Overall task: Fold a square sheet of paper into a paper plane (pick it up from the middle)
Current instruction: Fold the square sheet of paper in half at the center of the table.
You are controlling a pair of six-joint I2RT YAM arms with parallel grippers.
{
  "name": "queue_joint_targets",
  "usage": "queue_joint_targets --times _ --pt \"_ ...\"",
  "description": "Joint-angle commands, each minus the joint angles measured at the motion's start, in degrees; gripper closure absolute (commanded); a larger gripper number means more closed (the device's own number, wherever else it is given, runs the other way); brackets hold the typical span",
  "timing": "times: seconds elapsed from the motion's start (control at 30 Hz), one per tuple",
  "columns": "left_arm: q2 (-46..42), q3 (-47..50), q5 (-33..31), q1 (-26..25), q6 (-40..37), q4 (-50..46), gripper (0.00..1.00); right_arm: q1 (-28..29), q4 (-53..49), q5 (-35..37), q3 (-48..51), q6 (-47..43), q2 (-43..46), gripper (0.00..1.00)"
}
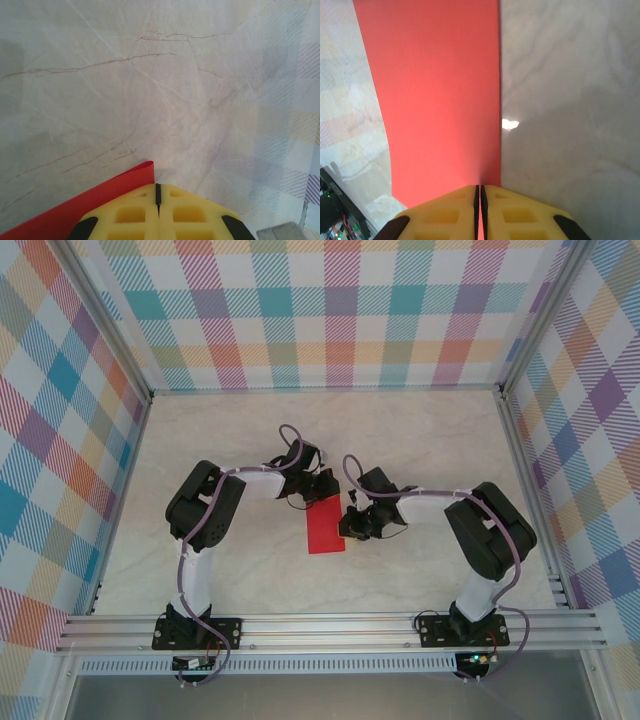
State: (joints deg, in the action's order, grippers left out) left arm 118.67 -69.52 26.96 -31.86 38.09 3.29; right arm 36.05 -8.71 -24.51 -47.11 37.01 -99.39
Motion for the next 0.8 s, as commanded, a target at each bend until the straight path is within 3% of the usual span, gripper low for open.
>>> queue_joint_targets --times 0.0,0.3,0.53,0.77 --pt "2.7 1.14 -4.12 -0.22 -0.85 -2.59 0.95 1.78 -6.2 -0.28 3.48 1.06 1.22 0.87" --pt "2.16 0.66 -2.43 -0.18 -0.6 -2.11 0.95 2.92 -5.61 0.44 7.52 2.44 6.42 0.87" --pt "-1.51 -1.06 1.15 -0.22 0.66 -1.73 0.9 2.71 -5.54 9.32 4.45 3.88 13.55 0.85" --pt "-10.11 2.98 -3.15 1.28 1.17 -2.23 0.78 1.22 -5.18 14.49 -2.74 4.28 8.58 0.82"
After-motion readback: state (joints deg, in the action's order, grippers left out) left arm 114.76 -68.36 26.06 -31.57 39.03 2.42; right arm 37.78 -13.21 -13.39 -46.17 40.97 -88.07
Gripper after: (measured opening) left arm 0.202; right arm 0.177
